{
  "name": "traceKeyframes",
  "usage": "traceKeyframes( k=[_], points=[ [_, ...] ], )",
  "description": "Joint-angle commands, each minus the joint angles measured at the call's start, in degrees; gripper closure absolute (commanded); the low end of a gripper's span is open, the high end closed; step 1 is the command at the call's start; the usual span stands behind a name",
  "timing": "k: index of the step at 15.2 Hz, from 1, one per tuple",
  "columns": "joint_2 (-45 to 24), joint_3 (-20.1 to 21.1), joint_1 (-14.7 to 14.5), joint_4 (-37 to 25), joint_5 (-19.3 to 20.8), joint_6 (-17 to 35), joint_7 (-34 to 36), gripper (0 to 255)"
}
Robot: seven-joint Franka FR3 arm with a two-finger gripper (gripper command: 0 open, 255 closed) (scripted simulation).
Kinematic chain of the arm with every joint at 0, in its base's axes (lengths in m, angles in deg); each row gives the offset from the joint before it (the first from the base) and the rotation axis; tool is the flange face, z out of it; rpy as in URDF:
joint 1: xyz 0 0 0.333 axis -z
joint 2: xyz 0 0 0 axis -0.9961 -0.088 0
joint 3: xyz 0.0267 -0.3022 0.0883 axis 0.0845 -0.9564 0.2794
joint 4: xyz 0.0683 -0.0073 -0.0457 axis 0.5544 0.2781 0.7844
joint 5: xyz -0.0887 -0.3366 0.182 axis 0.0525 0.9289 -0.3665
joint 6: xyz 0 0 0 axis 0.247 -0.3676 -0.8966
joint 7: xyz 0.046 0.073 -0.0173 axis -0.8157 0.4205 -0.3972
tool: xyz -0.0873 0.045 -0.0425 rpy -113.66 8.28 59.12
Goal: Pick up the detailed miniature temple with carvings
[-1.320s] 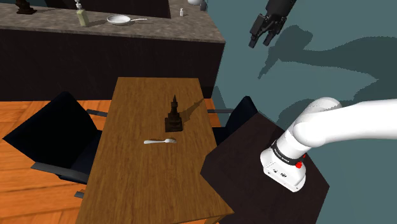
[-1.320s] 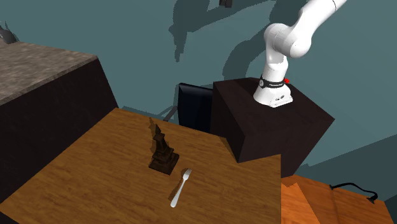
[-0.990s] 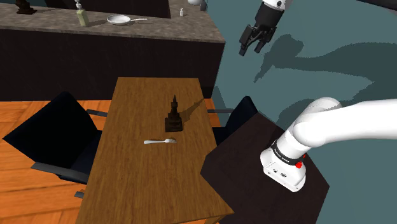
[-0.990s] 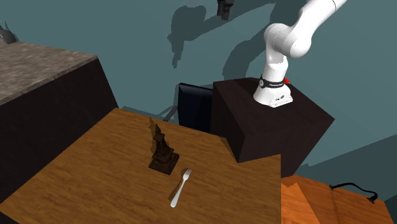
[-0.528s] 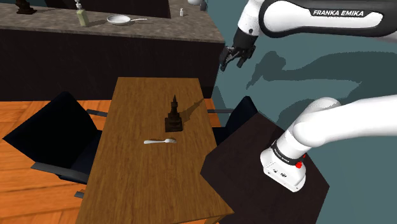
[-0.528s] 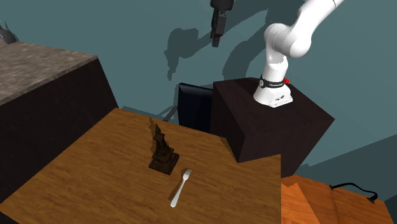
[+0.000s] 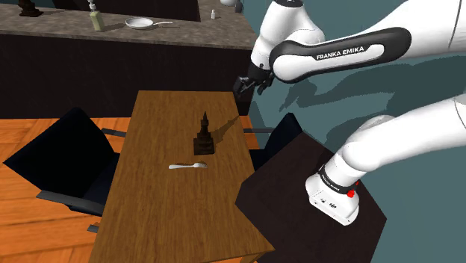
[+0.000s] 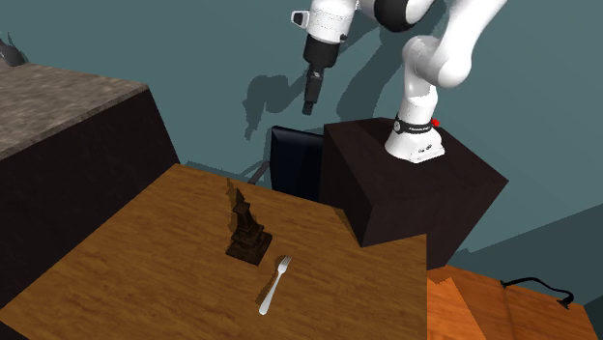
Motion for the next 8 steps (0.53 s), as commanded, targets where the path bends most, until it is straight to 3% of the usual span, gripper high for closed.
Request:
traceKeyframes(
  k=[1, 5, 8],
  points=[
    [-3.88, 2.58, 1.64, 0.01, 2.04, 4.58, 3.7, 0],
    [-13.21, 8.91, 6.62, -1.7, 9.87, 12.46, 13.89, 0],
    [-21.32, 13.8, 11.45, -4.47, 20.56, 16.47, 24.82, 0]
  ],
)
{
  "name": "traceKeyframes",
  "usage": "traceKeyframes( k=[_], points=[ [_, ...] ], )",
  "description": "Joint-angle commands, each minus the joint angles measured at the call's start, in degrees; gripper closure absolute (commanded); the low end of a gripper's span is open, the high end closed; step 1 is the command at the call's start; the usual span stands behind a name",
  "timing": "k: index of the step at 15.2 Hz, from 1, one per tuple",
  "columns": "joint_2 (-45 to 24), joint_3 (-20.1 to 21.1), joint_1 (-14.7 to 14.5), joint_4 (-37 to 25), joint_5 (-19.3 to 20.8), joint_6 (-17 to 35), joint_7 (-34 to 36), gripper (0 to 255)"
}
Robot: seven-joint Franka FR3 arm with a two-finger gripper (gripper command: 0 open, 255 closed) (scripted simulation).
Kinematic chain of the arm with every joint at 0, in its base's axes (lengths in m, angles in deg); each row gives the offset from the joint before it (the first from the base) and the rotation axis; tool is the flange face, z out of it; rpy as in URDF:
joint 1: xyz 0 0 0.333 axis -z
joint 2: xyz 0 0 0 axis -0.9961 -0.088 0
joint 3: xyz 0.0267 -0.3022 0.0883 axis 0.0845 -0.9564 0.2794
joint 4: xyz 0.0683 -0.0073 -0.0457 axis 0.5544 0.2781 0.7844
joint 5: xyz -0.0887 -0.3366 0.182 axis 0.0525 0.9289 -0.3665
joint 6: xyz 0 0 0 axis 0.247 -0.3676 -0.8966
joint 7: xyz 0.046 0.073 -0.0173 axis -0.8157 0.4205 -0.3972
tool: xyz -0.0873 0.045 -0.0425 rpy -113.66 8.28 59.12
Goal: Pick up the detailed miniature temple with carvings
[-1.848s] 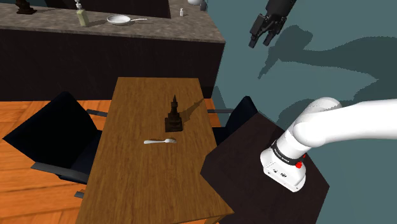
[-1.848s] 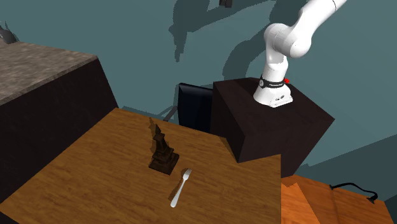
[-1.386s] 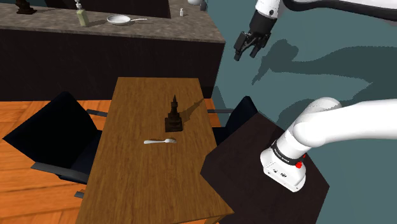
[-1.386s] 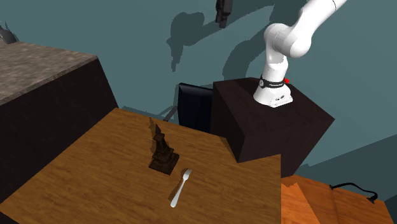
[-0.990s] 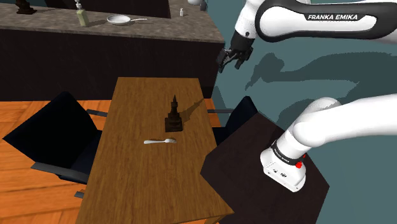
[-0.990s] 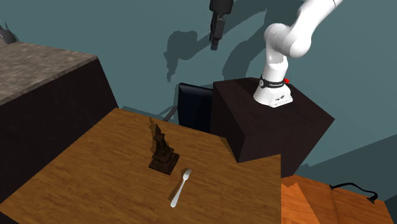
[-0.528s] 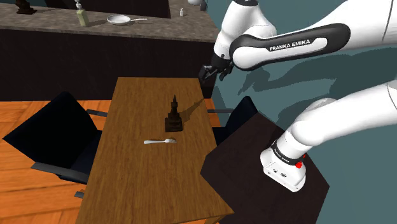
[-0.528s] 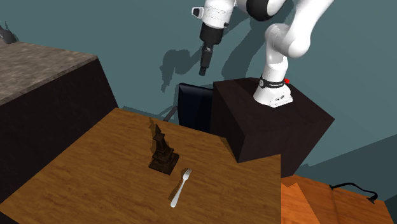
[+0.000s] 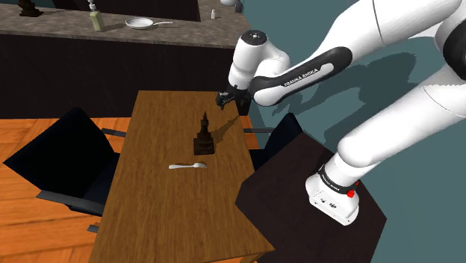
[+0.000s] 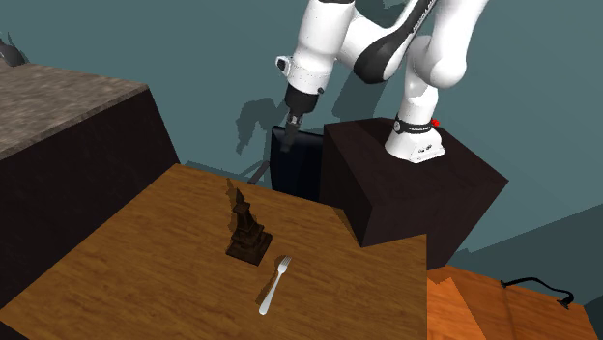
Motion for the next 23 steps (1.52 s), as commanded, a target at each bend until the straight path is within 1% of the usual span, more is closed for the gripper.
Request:
traceKeyframes(
  k=[1, 3, 4, 5, 7, 10, 13, 16, 17, 23],
  points=[
    [-5.78, 2.78, 3.04, -2.34, 8.74, 2.01, 8.37, 0],
    [-12.11, 3.88, 4.4, -5.46, 18.94, 2.3, 17.62, 0],
    [-15.3, 3.65, 4.21, -7.23, 23.88, 1.96, 22.03, 0],
    [-18.39, 2.91, 3.46, -9.09, 28.38, 1.43, 26.06, 0],
    [-24.14, 0.51, 0.93, -12.97, 35.84, 0.18, 32.83, 0],
    [-31.93, -3.23, -3.16, -19.04, 43.92, -1.79, 40.34, 0],
    [-39.11, -6.53, -6.84, -25.47, 49.44, -3.67, 45.6, 0],
    [-45.97, -9.42, -10.08, -32.33, 53.17, -5.39, 49.21, 0],
    [-47.37, -9.97, -10.7, -33.82, 53.76, -5.73, 49.79, 0],
    [-51.27, -11.8, -12.09, -35.57, 56.9, -4.5, 52.75, 0]
  ],
)
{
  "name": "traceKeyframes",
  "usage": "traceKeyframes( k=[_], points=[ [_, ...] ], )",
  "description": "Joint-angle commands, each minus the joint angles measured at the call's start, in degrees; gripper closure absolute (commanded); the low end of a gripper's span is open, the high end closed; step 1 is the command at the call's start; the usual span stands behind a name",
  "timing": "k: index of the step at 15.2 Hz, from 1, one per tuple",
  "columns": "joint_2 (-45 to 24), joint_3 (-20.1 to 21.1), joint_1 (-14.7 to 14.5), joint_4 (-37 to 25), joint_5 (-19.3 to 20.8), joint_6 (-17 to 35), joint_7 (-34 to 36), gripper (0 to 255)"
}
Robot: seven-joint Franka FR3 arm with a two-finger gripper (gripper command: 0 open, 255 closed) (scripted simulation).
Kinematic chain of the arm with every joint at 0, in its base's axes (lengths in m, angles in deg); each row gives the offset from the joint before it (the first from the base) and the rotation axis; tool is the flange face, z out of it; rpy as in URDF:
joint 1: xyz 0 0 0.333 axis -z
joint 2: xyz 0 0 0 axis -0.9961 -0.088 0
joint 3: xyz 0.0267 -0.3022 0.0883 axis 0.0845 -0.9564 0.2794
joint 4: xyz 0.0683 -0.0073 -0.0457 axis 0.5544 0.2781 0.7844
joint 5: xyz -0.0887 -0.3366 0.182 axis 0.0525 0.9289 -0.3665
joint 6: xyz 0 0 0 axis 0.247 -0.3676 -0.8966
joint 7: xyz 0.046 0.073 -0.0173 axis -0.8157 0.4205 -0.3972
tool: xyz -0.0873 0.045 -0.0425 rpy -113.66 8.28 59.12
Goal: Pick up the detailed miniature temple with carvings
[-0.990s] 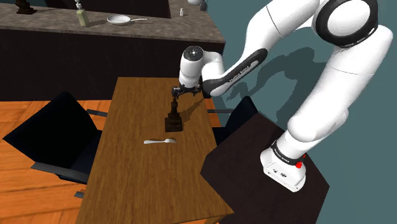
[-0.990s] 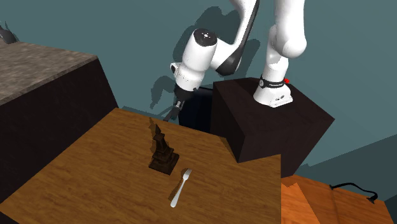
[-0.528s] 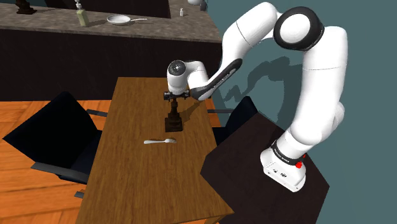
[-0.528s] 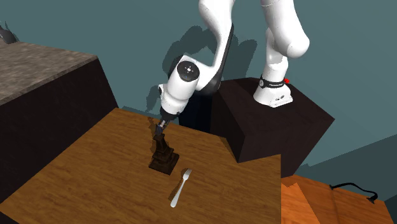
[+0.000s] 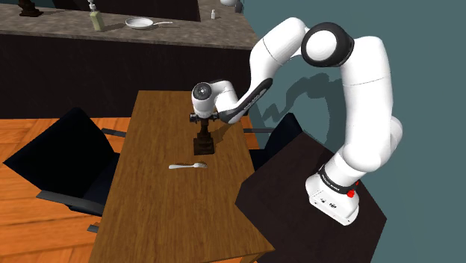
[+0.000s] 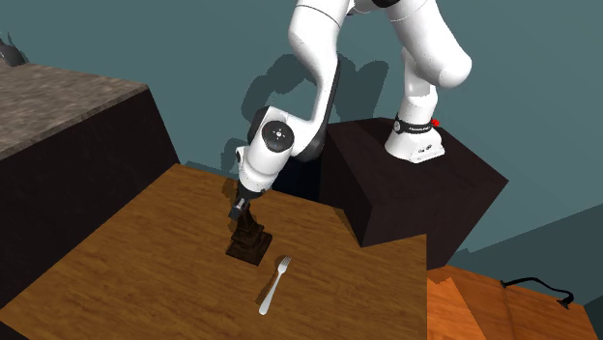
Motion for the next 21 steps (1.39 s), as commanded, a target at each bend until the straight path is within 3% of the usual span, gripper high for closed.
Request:
traceKeyframes(
  k=[1, 3, 4, 13, 21],
  points=[
    [-1.29, -0.54, -0.53, -0.65, 0.96, 0.29, 1.0, 0],
    [-1.67, -0.71, -0.66, -0.85, 1.25, 0.41, 1.27, 0],
    [-1.8, -0.77, -0.67, -0.93, 1.33, 0.45, 1.31, 255],
    [-1.67, -0.71, -0.66, -0.85, 1.25, 0.4, 1.27, 255],
    [3.55, 1.7, 1.19, 1.53, -2.92, -1.22, -2.66, 255]
  ],
)
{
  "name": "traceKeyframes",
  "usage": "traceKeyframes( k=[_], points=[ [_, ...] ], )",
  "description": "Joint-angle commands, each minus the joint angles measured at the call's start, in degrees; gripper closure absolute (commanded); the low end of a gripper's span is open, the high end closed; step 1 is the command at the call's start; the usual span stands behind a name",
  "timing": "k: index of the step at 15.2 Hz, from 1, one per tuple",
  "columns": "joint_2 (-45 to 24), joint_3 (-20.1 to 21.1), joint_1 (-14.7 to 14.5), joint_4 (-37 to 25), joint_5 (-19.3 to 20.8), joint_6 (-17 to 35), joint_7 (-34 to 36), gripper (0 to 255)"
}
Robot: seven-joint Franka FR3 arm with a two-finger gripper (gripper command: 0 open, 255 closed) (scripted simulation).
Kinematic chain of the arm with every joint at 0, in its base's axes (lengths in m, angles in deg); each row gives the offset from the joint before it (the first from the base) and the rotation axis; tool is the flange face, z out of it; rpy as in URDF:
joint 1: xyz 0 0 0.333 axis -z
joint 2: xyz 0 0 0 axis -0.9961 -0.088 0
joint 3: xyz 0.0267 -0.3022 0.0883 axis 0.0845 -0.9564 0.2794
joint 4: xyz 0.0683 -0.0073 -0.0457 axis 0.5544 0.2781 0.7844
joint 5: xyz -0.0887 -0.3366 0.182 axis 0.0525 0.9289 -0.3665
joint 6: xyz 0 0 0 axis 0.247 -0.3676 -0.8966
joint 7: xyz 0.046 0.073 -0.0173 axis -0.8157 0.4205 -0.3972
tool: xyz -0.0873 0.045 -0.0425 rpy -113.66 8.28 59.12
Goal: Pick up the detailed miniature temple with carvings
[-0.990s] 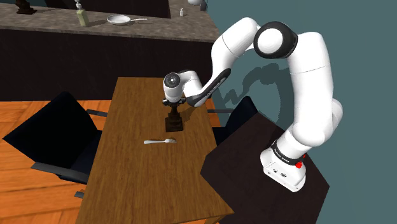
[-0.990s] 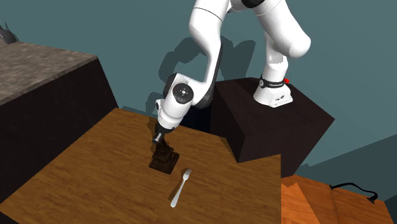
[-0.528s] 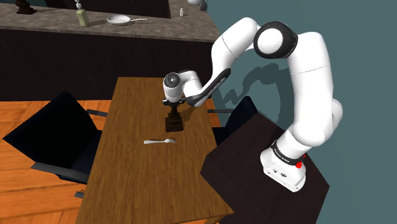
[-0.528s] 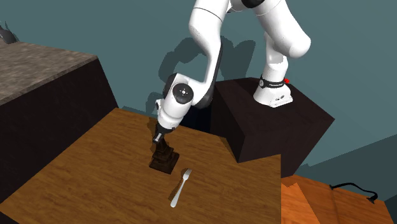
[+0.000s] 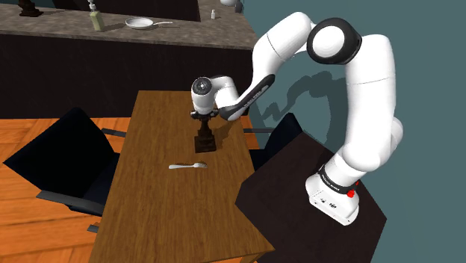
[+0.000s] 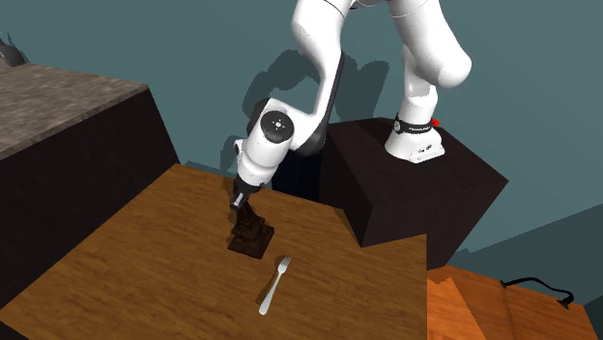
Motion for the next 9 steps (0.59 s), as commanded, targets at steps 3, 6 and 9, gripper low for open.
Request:
traceKeyframes(
  k=[3, 6, 9],
  points=[
    [2.67, 1.25, 0.97, 1.07, -2.21, -0.83, -2.07, 255],
    [4.53, 2.18, 1.67, 1.68, -3.93, -1.52, -3.67, 255],
    [5.23, 2.53, 1.94, 1.89, -4.6, -1.79, -4.29, 255]
  ],
)
